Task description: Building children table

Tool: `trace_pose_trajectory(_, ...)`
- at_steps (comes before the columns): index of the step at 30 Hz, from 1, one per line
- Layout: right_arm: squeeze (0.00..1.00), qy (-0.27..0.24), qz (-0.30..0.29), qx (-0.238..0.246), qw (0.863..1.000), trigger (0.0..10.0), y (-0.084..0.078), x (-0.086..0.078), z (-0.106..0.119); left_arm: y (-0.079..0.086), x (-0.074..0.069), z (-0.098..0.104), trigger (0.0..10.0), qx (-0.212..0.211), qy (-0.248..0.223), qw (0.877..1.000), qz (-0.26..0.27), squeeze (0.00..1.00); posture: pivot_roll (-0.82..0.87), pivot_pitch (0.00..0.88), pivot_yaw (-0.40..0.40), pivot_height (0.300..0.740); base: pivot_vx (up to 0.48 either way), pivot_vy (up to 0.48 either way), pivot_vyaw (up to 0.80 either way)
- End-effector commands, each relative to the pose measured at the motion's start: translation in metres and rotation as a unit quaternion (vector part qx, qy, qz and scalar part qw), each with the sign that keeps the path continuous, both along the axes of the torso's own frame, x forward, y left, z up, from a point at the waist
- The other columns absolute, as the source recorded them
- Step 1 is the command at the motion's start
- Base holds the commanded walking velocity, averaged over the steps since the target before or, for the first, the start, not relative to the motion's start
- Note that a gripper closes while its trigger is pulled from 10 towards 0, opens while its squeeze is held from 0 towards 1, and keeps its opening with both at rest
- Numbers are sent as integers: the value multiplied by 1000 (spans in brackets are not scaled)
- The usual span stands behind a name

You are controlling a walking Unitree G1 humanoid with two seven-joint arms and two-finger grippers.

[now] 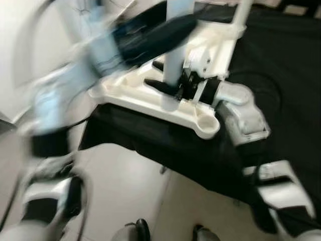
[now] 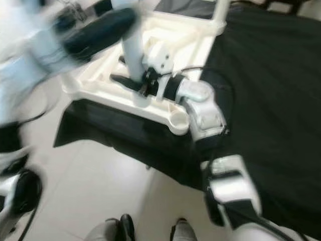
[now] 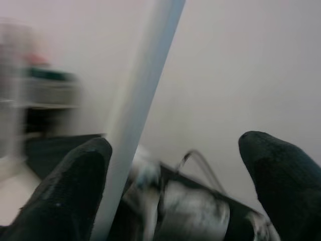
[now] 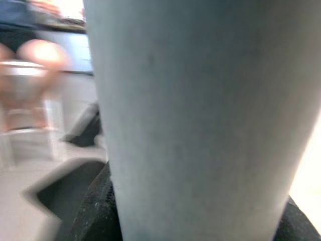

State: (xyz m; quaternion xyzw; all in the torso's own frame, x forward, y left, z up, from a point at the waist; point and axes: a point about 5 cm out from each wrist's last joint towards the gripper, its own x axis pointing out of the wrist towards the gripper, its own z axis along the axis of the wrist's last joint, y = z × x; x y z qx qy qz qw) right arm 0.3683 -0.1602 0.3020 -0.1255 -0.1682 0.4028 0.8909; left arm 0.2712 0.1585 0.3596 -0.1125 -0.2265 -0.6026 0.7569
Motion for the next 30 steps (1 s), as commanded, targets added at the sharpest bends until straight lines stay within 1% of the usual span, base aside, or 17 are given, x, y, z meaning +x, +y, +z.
trace_pose_trajectory(1,0,-5,18,-3,1000,0,9,-1,-1,1,-16,2,10000,7,-16,1000,2,1000,3,233,36,740,0,0,0)
trace_pose_trajectory(3,0,-1,-4,-17,1000,0,-2,2,-6,12,-24,-14,10000,3,13,999,49,1000,8,237,32,740,0,0,0)
trace_pose_trajectory(5,0,1,-11,-21,1000,0,-6,3,-8,15,-27,-20,10000,3,23,998,64,1000,8,237,32,740,0,0,0)
trace_pose_trajectory(6,0,3,-17,-19,1000,0,-11,5,-9,18,-29,-36,10000,12,48,994,95,1000,17,241,28,740,0,0,0)
trace_pose_trajectory(7,0,3,-17,-19,1000,0,-11,5,-9,18,-29,-36,10000,12,48,994,95,1000,17,241,28,740,0,0,0)
trace_pose_trajectory(8,0,8,-13,-15,1000,0,-17,4,-10,19,-33,-59,10000,33,80,988,129,1000,22,244,26,740,0,0,0)
trace_pose_trajectory(10,0,14,33,-14,999,0,-27,-2,-12,16,-49,-109,10000,87,156,961,211,1000,27,249,31,740,0,0,0)
trace_pose_trajectory(12,0,14,37,-14,999,0,-28,-3,-12,16,-51,-111,10000,90,162,959,216,1000,27,249,31,740,0,0,0)
trace_pose_trajectory(13,0,19,29,-24,999,0,-32,-3,-15,12,-52,-124,10000,108,178,949,236,0,26,260,32,740,0,0,0)
trace_pose_trajectory(14,0,19,29,-24,999,0,-32,-3,-15,12,-52,-124,10000,108,178,949,236,0,26,260,32,740,0,0,0)
trace_pose_trajectory(17,0,27,23,-41,999,0,-46,-4,-17,3,-59,-155,10000,152,212,925,277,0,24,272,31,740,0,0,0)
trace_pose_trajectory(22,0,25,66,-43,997,0,-56,-15,-13,1,-65,-168,10000,168,218,911,308,0,18,286,38,740,0,0,0)
trace_pose_trajectory(23,0,26,87,-42,995,627,-59,-21,-11,0,-67,-172,10000,176,216,908,314,0,15,295,41,740,0,0,0)
trace_pose_trajectory(24,0,27,93,-46,994,4784,-64,-25,-11,0,-69,-175,10000,184,212,906,317,0,13,300,44,740,0,0,0)
trace_pose_trajectory(25,0,29,96,-49,994,4784,-67,-27,-11,-1,-72,-177,10000,188,209,904,321,0,12,304,46,740,0,0,0)
trace_pose_trajectory(26,0,33,93,-49,994,10000,-71,-27,-12,-1,-74,-178,10000,190,206,904,323,0,13,309,48,740,0,0,0)
trace_pose_trajectory(30,0,42,101,-39,993,10000,-78,-30,-13,-3,-78,-178,10000,190,196,903,330,0,17,318,51,740,0,0,0)
